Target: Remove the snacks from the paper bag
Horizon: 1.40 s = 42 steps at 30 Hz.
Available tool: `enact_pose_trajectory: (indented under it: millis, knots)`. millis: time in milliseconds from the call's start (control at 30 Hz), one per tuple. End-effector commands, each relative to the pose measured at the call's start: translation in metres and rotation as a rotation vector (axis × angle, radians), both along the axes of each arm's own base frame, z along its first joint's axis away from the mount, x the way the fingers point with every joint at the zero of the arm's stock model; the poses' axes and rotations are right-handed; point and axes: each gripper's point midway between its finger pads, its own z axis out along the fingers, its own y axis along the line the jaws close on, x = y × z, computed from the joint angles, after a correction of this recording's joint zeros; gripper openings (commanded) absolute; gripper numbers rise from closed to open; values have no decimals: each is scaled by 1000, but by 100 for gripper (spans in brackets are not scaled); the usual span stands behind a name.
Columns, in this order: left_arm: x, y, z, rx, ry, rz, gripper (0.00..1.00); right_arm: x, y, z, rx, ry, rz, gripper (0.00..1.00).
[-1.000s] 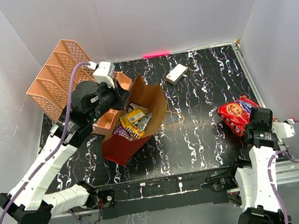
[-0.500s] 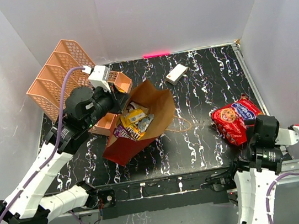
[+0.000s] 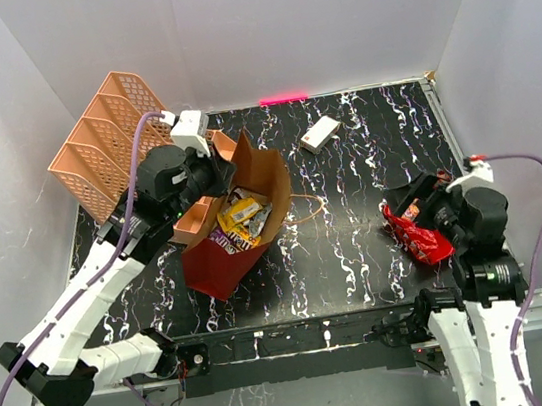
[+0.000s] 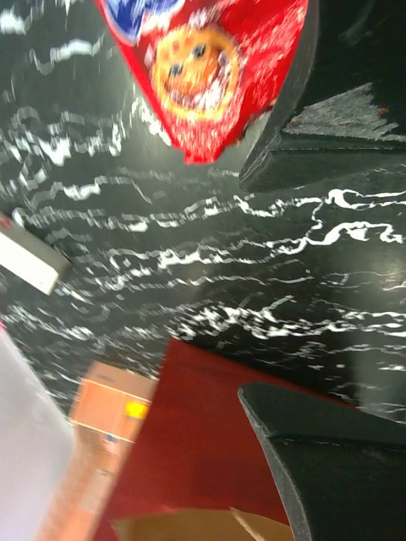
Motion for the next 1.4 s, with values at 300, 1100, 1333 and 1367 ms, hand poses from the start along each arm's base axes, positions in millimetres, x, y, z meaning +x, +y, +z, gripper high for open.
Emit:
enact_pose_trajectory:
  millis: [300,1100,1333,1367]
  knots:
    - [9,-17,59,-60,-178,-72,0,34,102,74,132,-11,696,96]
    - [-38,-46,49,-95,-287,-406,0,-50,284,-3,164,263,914,64]
    - [-45,-43,60,-100,-305,-425,0,-88,359,-12,88,229,959,62]
    - [-46,-43,60,-97,-306,-430,0,-93,372,-10,102,211,974,60]
